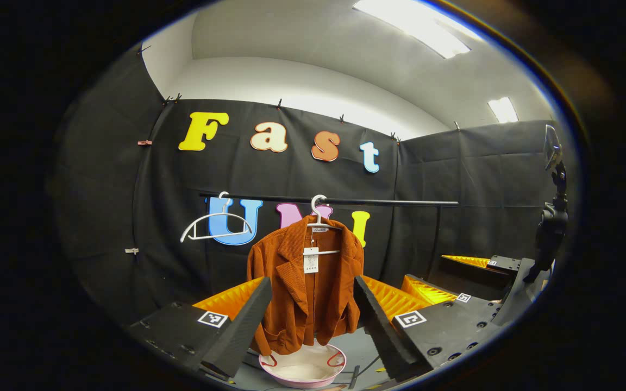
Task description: Grasp the clothes on the hanger with both hands and then place them into the laundry hamper below.
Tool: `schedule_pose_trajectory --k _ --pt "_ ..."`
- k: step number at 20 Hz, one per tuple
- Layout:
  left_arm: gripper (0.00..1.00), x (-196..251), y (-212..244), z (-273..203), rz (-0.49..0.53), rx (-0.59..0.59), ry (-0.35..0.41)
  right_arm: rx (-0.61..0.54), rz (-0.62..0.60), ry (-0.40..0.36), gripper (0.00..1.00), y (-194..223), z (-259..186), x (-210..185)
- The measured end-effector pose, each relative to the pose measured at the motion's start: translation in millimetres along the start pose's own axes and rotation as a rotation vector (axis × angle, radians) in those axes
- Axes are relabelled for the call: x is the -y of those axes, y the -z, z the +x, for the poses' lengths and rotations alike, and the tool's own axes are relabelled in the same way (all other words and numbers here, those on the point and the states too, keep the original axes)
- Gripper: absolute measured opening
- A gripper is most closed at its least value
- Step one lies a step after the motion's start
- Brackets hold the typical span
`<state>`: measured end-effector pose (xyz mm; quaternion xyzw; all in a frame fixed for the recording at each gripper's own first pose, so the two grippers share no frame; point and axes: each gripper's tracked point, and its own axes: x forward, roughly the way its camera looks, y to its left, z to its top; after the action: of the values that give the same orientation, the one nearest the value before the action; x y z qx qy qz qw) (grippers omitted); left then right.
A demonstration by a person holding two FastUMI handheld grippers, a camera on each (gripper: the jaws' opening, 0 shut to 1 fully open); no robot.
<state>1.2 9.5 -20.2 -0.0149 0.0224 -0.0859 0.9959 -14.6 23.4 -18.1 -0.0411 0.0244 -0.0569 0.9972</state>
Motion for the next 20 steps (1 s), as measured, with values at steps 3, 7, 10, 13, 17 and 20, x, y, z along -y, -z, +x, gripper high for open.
schedule_pose_trajectory --k 3,7,10,13,17,20 --pt "0.95 -2 3 6 -0.005 -0.002 0.021 -0.013 -0.002 0.028 0.98 8 2 2" --pt "0.95 -4 13 27 -0.012 -0.016 0.027 -0.035 -0.002 0.047 0.97 23 21 15" --pt "0.95 -11 20 59 -0.018 -0.012 0.009 -0.047 -0.009 0.039 0.98 41 56 27" --pt "0.95 -23 36 104 -0.031 -0.010 -0.018 -0.042 -0.011 -0.002 0.98 62 106 38" --pt "0.95 -35 64 172 -0.051 -0.040 -0.054 -0.048 -0.003 -0.071 0.98 91 176 54" --pt "0.96 -45 93 212 -0.080 -0.074 -0.089 -0.097 0.026 -0.136 0.98 123 214 60"
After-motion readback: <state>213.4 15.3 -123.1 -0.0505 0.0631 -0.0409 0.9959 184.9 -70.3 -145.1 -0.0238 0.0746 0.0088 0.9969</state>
